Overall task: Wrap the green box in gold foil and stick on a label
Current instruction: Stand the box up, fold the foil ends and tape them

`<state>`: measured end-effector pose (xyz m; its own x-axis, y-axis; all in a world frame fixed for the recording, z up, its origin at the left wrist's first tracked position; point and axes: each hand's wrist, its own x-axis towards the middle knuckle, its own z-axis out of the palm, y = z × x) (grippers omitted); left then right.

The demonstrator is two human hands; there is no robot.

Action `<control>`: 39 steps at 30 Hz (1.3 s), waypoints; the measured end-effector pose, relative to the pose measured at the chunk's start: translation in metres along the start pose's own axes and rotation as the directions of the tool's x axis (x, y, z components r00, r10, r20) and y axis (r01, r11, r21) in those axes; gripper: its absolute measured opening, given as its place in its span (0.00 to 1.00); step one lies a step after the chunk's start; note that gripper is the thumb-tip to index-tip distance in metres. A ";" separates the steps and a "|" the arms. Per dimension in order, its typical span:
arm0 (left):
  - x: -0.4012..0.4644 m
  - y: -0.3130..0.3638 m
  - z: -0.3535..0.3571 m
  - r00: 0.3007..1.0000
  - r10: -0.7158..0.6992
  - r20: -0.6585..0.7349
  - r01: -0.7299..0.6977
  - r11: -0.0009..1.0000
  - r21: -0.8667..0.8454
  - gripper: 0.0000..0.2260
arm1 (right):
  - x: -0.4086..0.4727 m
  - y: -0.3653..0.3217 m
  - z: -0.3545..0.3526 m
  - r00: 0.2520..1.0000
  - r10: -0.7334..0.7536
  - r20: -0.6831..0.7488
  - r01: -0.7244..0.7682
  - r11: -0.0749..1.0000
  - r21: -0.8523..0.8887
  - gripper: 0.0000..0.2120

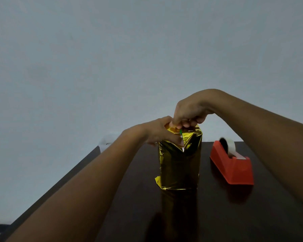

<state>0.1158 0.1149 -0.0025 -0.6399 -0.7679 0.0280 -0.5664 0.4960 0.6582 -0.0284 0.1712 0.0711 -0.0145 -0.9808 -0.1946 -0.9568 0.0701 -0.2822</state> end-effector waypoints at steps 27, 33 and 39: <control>-0.013 -0.001 -0.015 0.993 -0.043 0.106 0.058 0.988 -0.141 0.29 | -0.004 0.059 0.060 0.953 0.290 -0.085 -0.162 0.728 0.666 0.51; -0.006 -0.007 -0.011 0.998 -0.066 0.007 0.066 0.972 -0.224 0.28 | 0.005 0.075 0.067 0.963 0.255 -0.086 -0.057 0.505 0.861 0.46; 0.006 -0.013 -0.002 0.937 -0.243 -0.252 0.132 0.912 -0.390 0.47 | 0.004 0.087 0.077 0.942 0.292 -0.163 0.170 0.001 0.985 0.20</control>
<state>0.1205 0.1030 -0.0091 -0.3311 -0.9419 0.0556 -0.3983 0.1929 0.8967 -0.0892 0.1877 -0.0263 -0.3406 -0.9335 -0.1122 0.2824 0.0123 -0.9592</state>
